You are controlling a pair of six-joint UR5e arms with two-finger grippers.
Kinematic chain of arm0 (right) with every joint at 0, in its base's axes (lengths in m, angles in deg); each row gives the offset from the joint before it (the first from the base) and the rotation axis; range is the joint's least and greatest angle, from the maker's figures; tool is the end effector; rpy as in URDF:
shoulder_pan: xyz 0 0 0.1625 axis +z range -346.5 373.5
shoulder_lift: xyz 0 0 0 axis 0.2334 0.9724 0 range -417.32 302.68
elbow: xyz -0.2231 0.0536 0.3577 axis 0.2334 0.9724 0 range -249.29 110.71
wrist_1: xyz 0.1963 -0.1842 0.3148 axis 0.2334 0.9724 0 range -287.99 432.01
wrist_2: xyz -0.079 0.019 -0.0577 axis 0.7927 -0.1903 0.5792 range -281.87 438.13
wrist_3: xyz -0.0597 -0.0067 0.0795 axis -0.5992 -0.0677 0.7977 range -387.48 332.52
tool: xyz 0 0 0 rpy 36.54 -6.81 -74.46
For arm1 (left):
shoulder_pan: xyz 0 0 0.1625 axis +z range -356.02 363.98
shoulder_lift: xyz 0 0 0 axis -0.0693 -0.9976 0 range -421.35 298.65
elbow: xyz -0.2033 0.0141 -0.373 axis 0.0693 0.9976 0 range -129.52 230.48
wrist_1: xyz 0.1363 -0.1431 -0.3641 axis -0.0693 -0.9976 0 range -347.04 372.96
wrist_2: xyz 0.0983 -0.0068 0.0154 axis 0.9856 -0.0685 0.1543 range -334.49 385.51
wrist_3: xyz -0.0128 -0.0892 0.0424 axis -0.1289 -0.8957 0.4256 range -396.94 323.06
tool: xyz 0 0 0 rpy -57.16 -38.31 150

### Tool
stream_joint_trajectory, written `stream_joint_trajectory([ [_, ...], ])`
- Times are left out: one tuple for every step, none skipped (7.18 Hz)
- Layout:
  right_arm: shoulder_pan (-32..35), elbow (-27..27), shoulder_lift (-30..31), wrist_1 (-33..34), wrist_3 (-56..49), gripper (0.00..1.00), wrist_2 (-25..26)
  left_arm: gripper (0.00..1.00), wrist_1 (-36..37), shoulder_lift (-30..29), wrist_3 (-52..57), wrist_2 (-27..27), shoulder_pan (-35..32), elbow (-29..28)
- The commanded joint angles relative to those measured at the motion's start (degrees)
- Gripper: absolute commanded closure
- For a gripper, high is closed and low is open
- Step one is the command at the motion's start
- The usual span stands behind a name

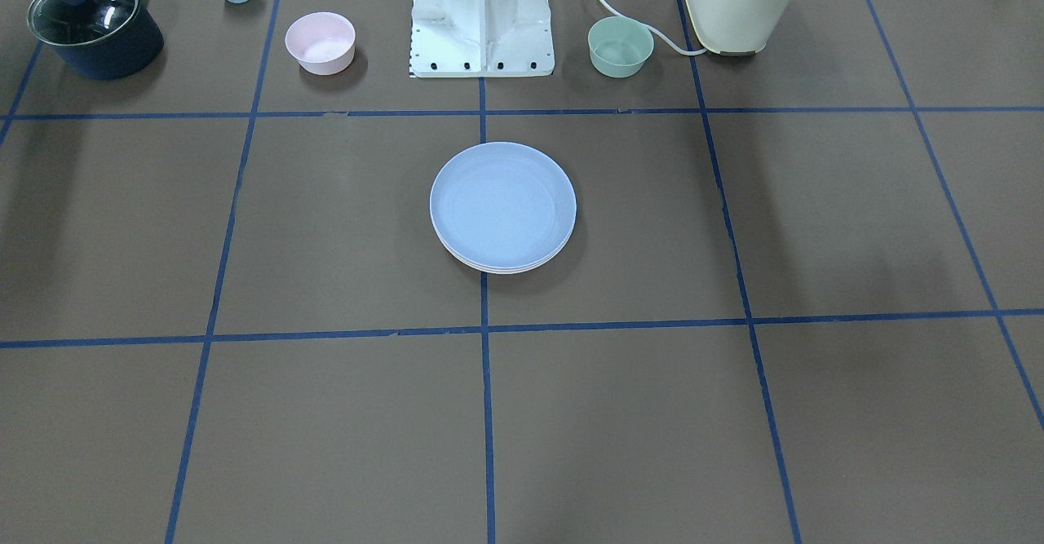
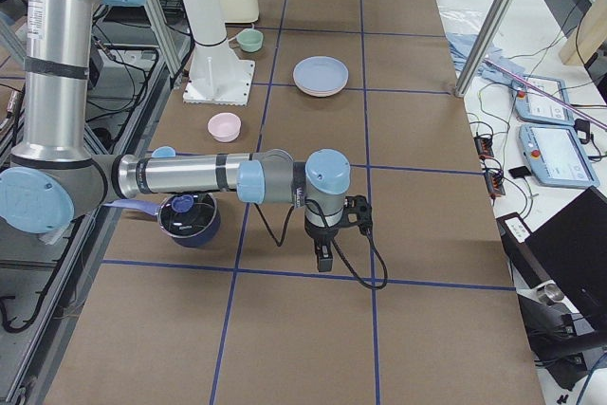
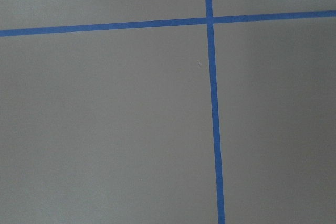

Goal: Stack three plates with pink and blue

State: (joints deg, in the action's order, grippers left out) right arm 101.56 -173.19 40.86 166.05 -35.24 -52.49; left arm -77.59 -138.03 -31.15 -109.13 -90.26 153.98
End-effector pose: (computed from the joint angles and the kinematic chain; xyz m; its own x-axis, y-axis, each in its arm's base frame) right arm 0.0537 -0.4336 0.6167 0.7465 -0.1790 0.6408 0.1357 0.9839 0.1167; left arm -0.0923 -0.3892 0.6445 0.7140 0.0572 -0.6978 0.0017 0.9965 0.0834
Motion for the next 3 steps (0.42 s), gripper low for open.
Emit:
stream_joint_trajectory([
  [0.0, -0.43, 0.51, 0.0, -0.16, 0.0, -0.08, 0.0, -0.16, -0.05, 0.0, 0.0, 0.01, 0.3],
  [0.09, -1.64, 0.86, 0.0, -0.07, 0.0, -0.16, 0.0, -0.16, -0.05, 0.0, 0.0, 0.01, 0.39],
  [0.09, -1.92, 1.48, 0.0, -0.07, 0.0, -0.25, 0.0, -0.16, -0.05, 0.0, 0.0, 0.01, 0.39],
])
